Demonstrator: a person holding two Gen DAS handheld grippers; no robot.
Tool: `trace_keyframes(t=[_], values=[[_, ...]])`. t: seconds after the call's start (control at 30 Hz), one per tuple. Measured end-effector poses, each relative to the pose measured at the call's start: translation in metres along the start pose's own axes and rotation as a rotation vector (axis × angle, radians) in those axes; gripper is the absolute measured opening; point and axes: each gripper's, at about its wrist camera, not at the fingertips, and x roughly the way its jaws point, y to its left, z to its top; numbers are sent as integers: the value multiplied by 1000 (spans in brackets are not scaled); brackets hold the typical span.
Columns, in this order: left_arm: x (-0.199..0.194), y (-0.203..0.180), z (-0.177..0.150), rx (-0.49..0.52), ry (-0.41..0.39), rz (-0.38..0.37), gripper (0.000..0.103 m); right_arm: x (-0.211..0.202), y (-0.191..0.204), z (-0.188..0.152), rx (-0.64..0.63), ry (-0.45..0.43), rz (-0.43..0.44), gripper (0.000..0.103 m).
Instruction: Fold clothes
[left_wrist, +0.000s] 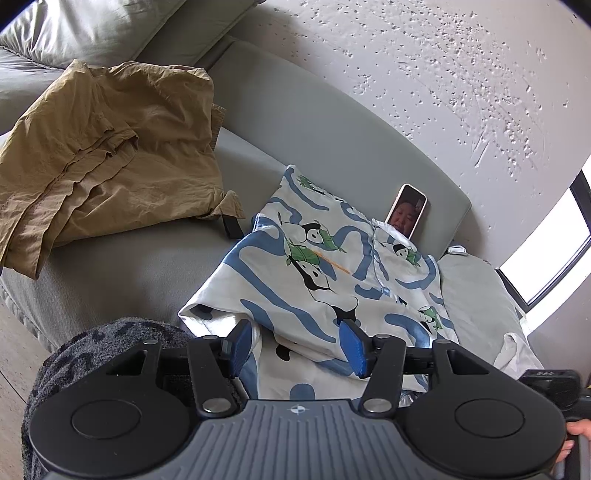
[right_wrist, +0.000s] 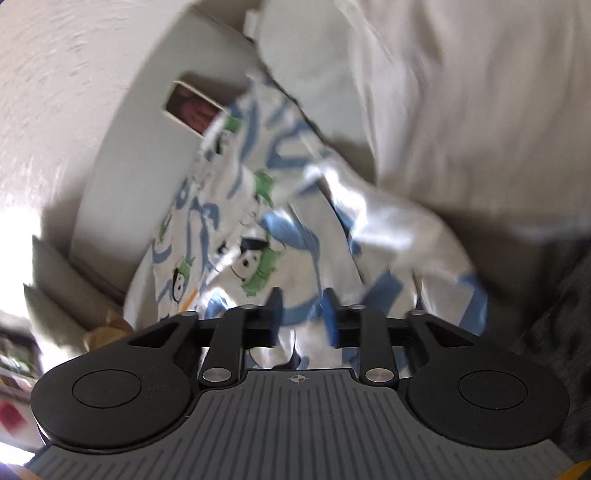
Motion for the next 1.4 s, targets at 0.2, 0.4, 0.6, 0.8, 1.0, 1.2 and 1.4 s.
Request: trace_keyframes(t=[0.2, 0.4, 0.6, 0.8, 1.0, 1.2, 1.4], values=[[-3, -2, 4, -4, 101, -51, 52, 10, -10, -8, 100, 3, -9, 45], [-17, 1, 6, -62, 328, -240, 52, 21, -11, -5, 101, -50, -30, 39], [-42, -1, 0, 4, 481, -338, 53, 22, -17, -2, 125, -88, -78, 14], [-41, -4, -1, 34, 458, -301, 54, 6, -11, -6, 22, -118, -109, 5], [-32, -14, 1, 55, 458, -311, 54, -21, 11, -16, -149, -113, -45, 4], [-27, -14, -1, 57, 451, -285, 54, -47, 20, -17, -291, -229, -113, 4], [-20, -9, 9, 48, 395, -198, 54, -47, 9, -15, -356, -222, -230, 4]])
